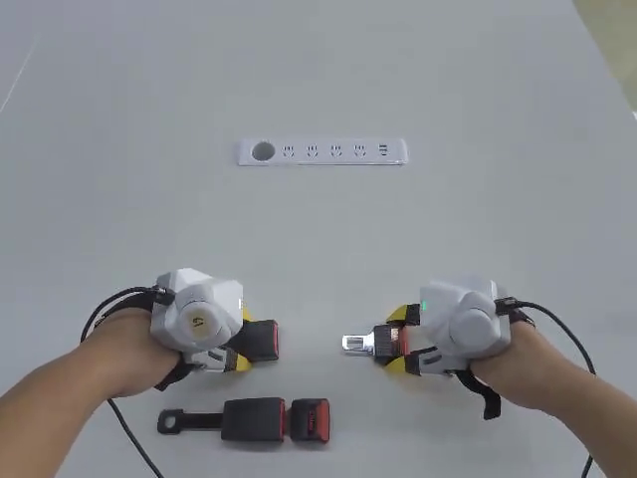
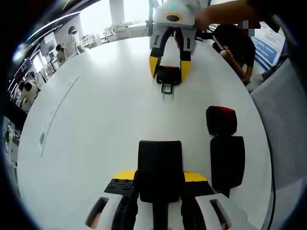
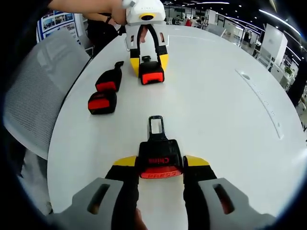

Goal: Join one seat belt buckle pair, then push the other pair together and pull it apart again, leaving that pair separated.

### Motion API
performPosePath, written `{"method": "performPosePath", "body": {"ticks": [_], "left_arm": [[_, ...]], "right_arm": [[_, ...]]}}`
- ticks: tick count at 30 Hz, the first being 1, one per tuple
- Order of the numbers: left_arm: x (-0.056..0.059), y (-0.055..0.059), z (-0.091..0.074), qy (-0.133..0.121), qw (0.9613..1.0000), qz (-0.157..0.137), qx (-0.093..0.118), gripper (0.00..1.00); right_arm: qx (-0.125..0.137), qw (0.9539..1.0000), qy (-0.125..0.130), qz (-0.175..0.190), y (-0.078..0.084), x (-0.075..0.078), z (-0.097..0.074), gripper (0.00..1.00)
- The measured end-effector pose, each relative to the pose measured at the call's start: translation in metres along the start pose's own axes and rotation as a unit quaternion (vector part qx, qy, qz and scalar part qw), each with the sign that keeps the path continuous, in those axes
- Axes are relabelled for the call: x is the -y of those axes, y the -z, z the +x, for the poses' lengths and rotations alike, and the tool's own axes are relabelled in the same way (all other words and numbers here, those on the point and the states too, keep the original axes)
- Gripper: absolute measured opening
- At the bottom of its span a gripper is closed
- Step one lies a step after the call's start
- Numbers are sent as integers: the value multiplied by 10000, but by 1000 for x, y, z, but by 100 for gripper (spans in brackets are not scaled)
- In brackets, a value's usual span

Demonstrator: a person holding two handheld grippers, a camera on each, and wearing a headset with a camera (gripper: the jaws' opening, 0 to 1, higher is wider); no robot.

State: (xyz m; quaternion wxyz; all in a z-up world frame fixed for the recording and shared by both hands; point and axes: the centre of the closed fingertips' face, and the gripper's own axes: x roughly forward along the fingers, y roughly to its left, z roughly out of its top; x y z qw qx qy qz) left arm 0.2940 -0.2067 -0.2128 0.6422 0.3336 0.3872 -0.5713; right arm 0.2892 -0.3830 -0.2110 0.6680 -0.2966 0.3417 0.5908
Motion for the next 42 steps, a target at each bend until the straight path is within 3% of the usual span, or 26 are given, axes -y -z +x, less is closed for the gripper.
{"method": "performPosePath", "body": {"ticks": [13,17,21,27,29,35,38,40,41,42], "left_arm": [[1,-2,-2,-42,10000,-20,23,34],[1,-2,-2,-89,9999,20,55,35],[-1,-1,-4,-221,9997,58,65,35],[-4,-8,-21,-481,9985,61,266,39],[-3,-12,-29,-589,9974,-76,407,42],[25,-4,-51,-735,9956,-87,582,48],[38,9,-60,-843,9937,-422,609,55],[49,17,-67,-886,9882,-1002,746,64],[57,20,-70,-839,9859,-1172,846,67],[62,23,-73,-849,9862,-1114,877,69]], "right_arm": [[-71,9999,82,8,2,3,0,38],[-134,9997,188,-16,-1,3,2,42],[-18,9998,210,-4,-13,-2,0,42],[143,9993,318,160,-24,-10,-10,42],[213,9988,389,215,-25,-13,-11,42],[516,9949,643,575,-32,-31,-23,45],[624,9923,810,698,-28,-46,-26,49],[737,9896,939,799,-30,-53,-31,50],[870,9857,1034,1003,-33,-58,-36,52],[890,9835,1129,1101,-32,-60,-38,53]]}}
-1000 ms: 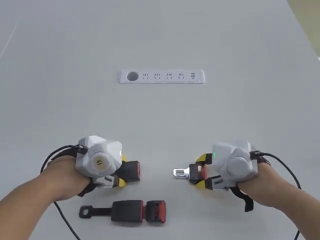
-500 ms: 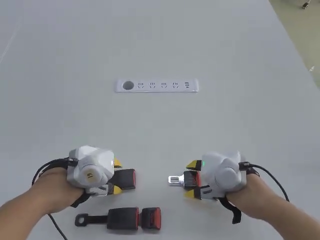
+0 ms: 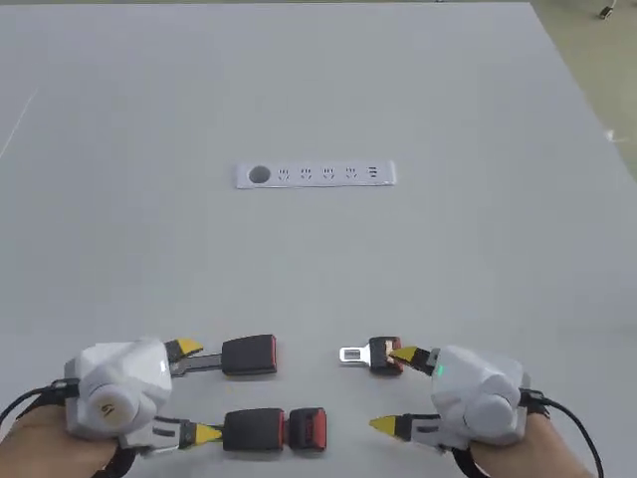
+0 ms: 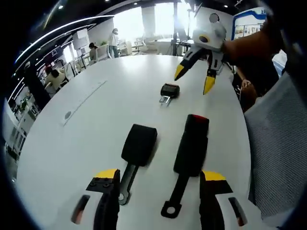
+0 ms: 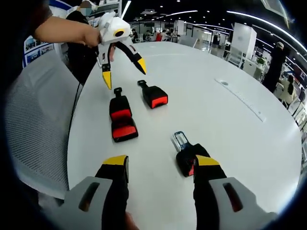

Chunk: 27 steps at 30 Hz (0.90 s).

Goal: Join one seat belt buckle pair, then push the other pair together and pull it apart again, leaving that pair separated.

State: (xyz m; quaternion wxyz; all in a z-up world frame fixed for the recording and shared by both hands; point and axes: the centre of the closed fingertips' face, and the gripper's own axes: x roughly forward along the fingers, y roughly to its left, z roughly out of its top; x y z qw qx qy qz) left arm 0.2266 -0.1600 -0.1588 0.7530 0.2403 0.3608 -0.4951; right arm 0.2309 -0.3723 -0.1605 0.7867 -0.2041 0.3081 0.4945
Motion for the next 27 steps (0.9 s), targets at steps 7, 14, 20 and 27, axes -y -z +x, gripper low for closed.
{"method": "performPosePath", "body": {"ticks": [7,14,20,27], "left_arm": [[17,17,-24,-188,9996,-197,-26,77],[21,20,-41,-446,9981,-418,80,91],[26,23,-52,-604,9964,-591,118,99],[32,36,-63,-795,9941,-730,41,100]], "right_arm": [[119,9991,375,160,-2,-12,-23,63],[145,9978,627,138,-5,-20,-40,71],[139,9967,773,226,-6,-24,-53,79],[63,9944,987,375,2,-27,-62,91]]}}
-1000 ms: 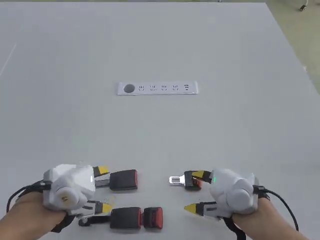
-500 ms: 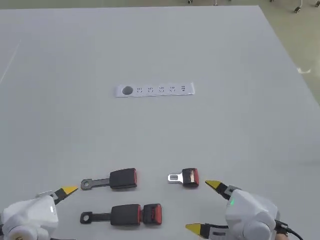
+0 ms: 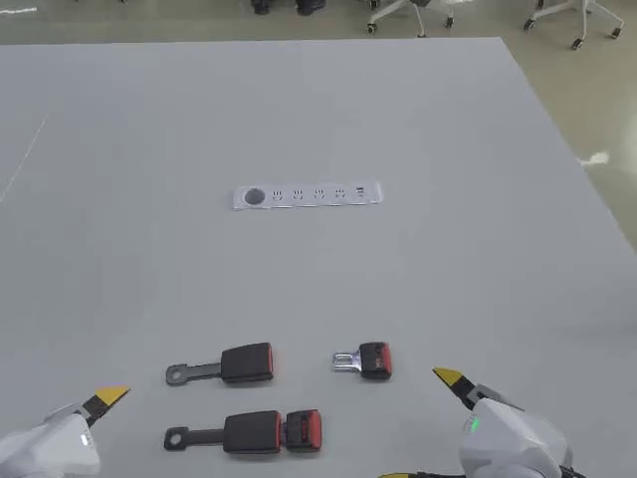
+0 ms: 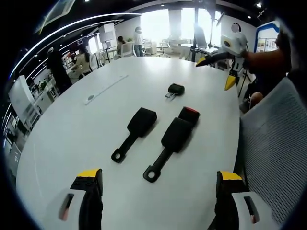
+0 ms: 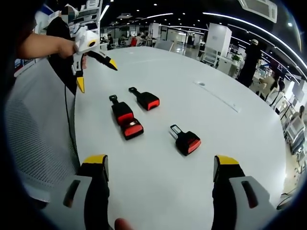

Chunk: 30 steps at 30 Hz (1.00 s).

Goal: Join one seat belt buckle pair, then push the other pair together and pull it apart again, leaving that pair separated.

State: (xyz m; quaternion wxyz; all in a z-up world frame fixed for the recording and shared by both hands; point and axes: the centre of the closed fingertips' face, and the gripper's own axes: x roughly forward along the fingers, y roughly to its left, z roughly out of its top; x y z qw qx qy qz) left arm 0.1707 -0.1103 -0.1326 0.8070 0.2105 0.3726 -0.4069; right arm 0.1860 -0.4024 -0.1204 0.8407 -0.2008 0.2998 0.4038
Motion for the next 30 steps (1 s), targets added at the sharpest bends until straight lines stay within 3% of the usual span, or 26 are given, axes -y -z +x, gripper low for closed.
{"method": "performPosePath", "body": {"ticks": [3,5,12,13,14,16,22,30], "left_arm": [[2,6,-4,-88,10000,-16,-14,100],[2,9,-6,-201,9997,90,-49,100],[5,17,-8,-247,9994,-245,22,100],[5,16,-8,-259,9992,-297,87,100],[8,8,-9,-186,9983,-465,309,100],[11,3,-11,-152,9976,-544,402,100],[15,-8,-16,-200,9978,-436,453,100],[22,-11,-17,-171,9986,-255,434,100]], "right_arm": [[-15,9999,96,50,3,-1,-1,100],[-22,9999,127,2,4,-3,-2,100],[-42,9996,253,97,8,-3,-6,100],[-49,9996,264,92,9,-2,-6,100],[-56,9996,268,109,9,-2,-7,100],[-75,9995,277,144,10,-2,-8,100],[-37,9991,385,197,4,-3,-13,100],[7,9984,479,287,-3,-8,-18,100]]}}
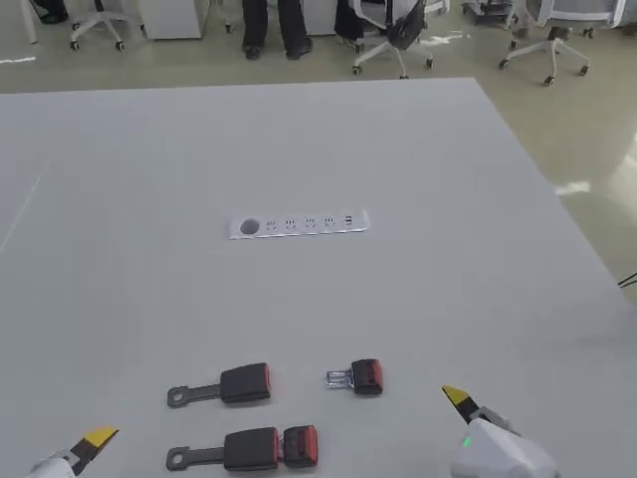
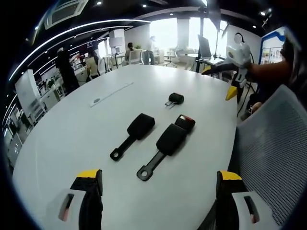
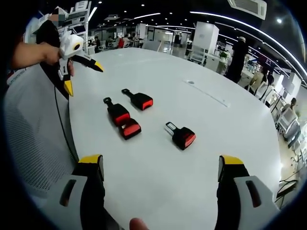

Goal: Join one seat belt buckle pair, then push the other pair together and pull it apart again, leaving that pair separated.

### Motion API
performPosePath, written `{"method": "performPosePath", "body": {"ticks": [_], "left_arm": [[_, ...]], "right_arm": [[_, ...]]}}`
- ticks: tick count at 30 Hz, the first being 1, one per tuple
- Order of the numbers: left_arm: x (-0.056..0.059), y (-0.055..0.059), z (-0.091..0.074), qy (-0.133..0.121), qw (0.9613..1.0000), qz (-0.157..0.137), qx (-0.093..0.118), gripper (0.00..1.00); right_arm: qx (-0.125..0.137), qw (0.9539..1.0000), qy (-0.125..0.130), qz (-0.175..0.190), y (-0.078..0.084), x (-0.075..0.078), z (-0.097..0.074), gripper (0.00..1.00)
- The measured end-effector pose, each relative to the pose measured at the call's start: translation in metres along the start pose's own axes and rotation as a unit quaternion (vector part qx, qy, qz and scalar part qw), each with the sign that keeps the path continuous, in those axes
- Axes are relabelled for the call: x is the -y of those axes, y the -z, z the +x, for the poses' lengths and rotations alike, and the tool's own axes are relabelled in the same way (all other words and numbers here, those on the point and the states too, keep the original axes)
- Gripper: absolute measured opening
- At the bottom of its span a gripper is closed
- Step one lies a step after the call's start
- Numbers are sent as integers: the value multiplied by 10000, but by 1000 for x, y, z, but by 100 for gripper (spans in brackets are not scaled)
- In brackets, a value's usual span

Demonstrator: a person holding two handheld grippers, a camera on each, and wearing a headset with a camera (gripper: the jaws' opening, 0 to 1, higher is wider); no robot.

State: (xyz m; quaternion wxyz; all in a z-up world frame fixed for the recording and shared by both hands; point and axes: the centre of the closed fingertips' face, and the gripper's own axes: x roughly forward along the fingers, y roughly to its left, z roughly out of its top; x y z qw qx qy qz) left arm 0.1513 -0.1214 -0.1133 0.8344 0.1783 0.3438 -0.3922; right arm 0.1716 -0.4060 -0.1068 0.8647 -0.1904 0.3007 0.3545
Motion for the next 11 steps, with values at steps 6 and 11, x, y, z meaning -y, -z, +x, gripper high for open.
{"method": "performPosePath", "body": {"ticks": [6,11], "left_arm": [[0,-3,-1,-45,10000,4,46,100],[0,-2,-3,-84,9999,-39,91,100]], "right_arm": [[-36,10000,54,9,4,2,-3,99],[-47,10000,67,-5,3,1,-4,98]]}}
